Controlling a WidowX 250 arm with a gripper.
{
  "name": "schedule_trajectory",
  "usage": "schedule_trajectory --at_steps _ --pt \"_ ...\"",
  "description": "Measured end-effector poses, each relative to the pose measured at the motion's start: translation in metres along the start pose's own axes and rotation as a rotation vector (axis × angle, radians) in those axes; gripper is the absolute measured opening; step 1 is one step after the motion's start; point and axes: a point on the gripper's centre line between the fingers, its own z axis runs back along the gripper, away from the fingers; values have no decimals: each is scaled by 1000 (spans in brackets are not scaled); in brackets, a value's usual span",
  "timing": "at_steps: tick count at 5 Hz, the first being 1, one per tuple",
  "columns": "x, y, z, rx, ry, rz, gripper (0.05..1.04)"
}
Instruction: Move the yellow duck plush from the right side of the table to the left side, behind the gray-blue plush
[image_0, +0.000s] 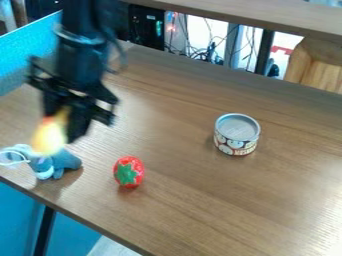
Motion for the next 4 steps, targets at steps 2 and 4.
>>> schedule_trajectory --at_steps 2,4 --pt "6 86 -49 -157 -39 127 349" --pt "51 172 -101 -259 -49 191 349"
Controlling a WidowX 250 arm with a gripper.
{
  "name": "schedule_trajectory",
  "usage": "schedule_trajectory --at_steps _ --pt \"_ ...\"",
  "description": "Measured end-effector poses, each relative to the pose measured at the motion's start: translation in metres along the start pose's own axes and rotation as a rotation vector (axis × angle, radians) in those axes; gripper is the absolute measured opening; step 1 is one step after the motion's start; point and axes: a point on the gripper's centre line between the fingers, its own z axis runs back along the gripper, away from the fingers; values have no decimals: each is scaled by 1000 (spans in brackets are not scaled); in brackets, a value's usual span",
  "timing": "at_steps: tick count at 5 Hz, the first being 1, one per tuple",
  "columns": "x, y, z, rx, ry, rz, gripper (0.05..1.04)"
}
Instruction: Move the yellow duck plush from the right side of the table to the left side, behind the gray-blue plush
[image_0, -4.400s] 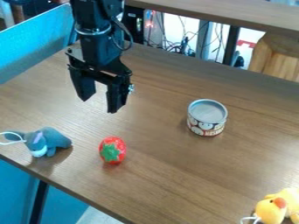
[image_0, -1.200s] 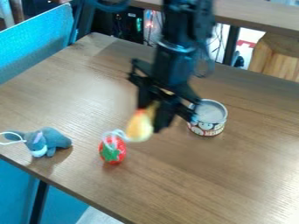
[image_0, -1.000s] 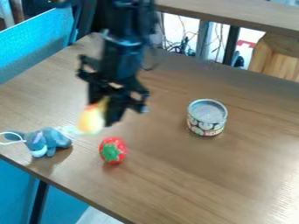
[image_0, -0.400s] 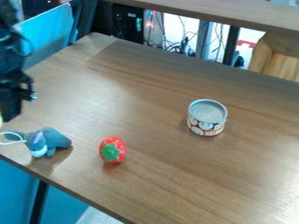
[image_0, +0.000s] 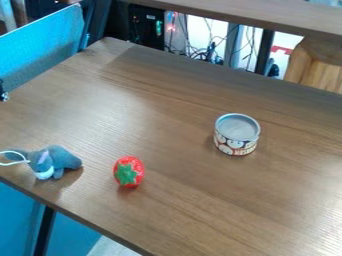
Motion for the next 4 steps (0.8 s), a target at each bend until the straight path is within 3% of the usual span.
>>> schedule_trajectory --at_steps 1,3,4 --pt "24 20 -10 6 12 -8 349" --pt "36 17 -31 72 15 75 388" --pt "29 -6 -45 67 69 40 685"
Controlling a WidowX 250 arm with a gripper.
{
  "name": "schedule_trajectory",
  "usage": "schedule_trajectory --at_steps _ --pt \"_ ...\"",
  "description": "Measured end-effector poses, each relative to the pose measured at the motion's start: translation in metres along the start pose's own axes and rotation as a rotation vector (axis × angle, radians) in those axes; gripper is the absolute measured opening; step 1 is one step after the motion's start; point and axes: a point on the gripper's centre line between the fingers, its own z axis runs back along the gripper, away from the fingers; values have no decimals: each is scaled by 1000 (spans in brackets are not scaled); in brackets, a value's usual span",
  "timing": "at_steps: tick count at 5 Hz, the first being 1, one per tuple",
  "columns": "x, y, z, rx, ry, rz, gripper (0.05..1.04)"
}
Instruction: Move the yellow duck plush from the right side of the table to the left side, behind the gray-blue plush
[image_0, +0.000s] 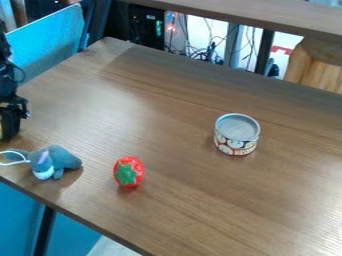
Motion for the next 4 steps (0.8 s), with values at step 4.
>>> schedule_trajectory --at_steps 4 --pt "2 -84 116 203 -182 -212 1001"
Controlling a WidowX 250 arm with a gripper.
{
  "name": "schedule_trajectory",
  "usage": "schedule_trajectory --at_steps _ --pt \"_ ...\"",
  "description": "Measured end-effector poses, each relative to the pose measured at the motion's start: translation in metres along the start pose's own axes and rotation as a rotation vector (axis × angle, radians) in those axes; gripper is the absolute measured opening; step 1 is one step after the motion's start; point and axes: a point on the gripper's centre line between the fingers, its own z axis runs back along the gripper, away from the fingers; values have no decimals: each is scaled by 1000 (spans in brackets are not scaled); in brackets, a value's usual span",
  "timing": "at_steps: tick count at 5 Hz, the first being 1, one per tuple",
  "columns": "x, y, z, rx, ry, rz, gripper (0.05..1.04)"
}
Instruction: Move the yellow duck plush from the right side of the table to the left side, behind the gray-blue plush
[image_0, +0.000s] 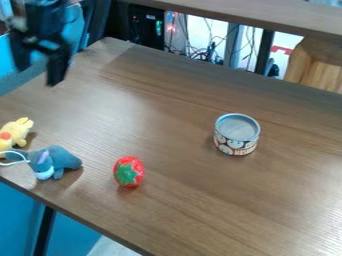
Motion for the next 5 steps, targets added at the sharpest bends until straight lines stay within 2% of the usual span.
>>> schedule_trajectory --at_steps 1,2,3,4,5 --pt "29 -37 39 -109 -62 -139 1001" --pt "41 -86 50 -187 -118 -251 1001" --pt "39 -136 51 -214 -127 -345 1001" --pt "27 -193 51 -212 -125 -451 1001" --pt "24 -240 45 -208 -90 -514 1001"
